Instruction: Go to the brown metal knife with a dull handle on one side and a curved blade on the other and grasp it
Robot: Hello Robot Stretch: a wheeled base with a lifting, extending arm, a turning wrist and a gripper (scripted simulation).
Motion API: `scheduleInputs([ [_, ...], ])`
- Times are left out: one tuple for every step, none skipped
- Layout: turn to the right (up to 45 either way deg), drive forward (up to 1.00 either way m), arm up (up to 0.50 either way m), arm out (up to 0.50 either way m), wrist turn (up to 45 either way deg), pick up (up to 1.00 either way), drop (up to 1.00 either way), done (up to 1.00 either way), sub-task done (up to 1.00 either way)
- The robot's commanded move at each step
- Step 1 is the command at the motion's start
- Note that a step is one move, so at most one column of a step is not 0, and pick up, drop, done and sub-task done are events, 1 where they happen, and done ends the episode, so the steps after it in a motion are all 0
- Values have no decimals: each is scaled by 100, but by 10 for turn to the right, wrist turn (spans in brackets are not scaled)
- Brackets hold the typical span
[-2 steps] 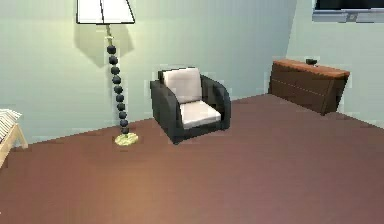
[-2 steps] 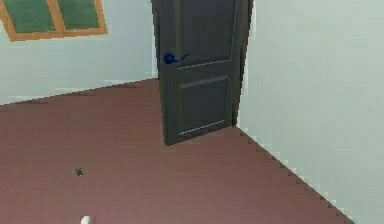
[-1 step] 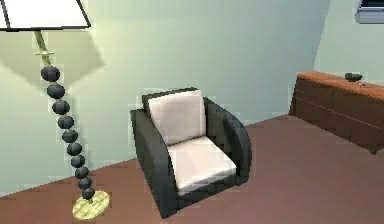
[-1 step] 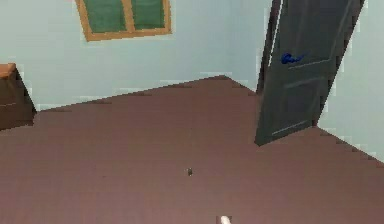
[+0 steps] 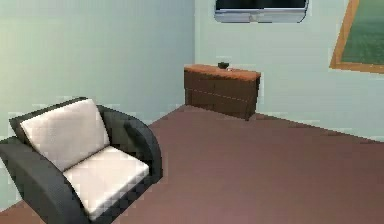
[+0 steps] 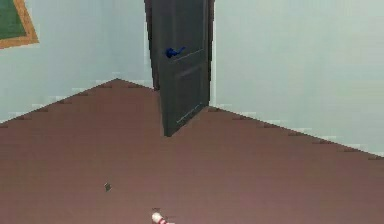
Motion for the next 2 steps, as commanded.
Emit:
scheduleInputs([
  [0,5,0,0,0,0,0,0,0],
  [300,0,0,0,0,0,0,0,0],
])
